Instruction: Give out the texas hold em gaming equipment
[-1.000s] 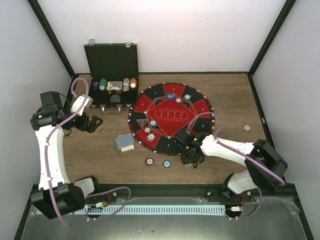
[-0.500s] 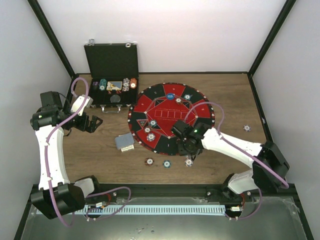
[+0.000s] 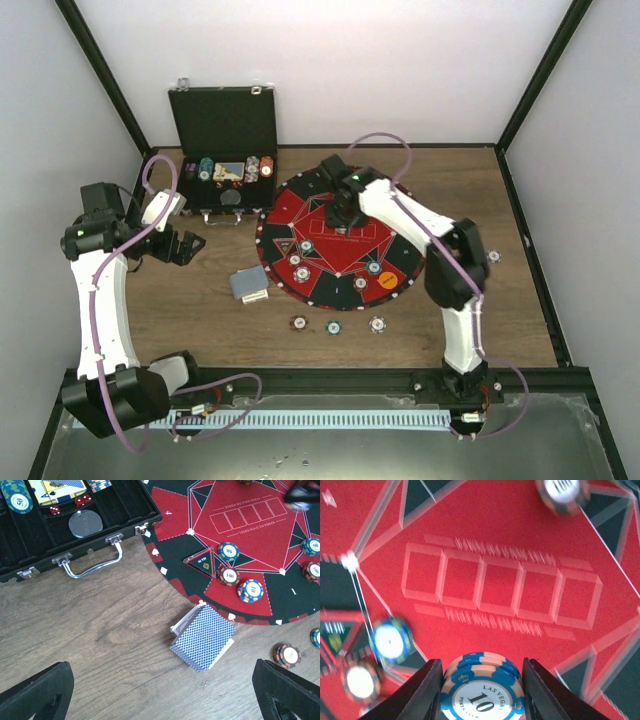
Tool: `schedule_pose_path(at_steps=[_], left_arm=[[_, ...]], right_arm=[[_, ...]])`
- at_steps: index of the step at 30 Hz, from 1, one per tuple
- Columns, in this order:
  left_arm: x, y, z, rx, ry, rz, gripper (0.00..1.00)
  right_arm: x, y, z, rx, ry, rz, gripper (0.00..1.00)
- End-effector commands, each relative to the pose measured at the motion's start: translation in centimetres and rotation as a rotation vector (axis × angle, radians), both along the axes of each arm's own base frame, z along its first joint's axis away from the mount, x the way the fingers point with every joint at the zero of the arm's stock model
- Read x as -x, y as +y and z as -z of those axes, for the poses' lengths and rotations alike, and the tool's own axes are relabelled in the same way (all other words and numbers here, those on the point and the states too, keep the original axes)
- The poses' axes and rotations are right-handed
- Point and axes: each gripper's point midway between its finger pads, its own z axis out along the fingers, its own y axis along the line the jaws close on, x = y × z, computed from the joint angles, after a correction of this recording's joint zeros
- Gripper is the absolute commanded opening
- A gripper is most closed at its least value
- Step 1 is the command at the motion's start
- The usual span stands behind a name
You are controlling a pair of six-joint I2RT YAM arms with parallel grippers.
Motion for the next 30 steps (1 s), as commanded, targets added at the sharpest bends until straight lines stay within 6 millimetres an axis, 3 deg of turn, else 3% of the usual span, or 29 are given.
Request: schedule_pose_path(at_steps=[1,6,13,21,25,30], left_arm=[[-0.1,-0.2,-0.4,0.015,-0.011,0.012,1.00],[0.1,-0.2,0.0,0.008,-0.010,0.012,1.00],[0.1,-0.4,0.2,0.018,-0.005,0.020,1.00],[-0.1,-0.2,0.6,0.009,0.002,0.021,1.00],[0.0,-0.1,1.0,0.005,0.010,0.020,1.00],[0.1,0.0,1.3,-0.007,0.014,0.018,1.00]], right_arm=[[-6.4,2.5,1.2,-0.001,-0.030,-0.038,0.36],[-10.9,3.9,4.0,-0.013,-0.024,-0.013,0.35],[-13.1,2.7,8.2,0.012,-0.017,0.035,0.35],[-14.9,1.7,9.7,0.005,-0.034,0.054,0.35],[-15.4,2.2,10.1,-0.015,-0.038,0.047,0.36],[-15.5,2.5,9.7,-0.035,-0.040,0.048,0.57]])
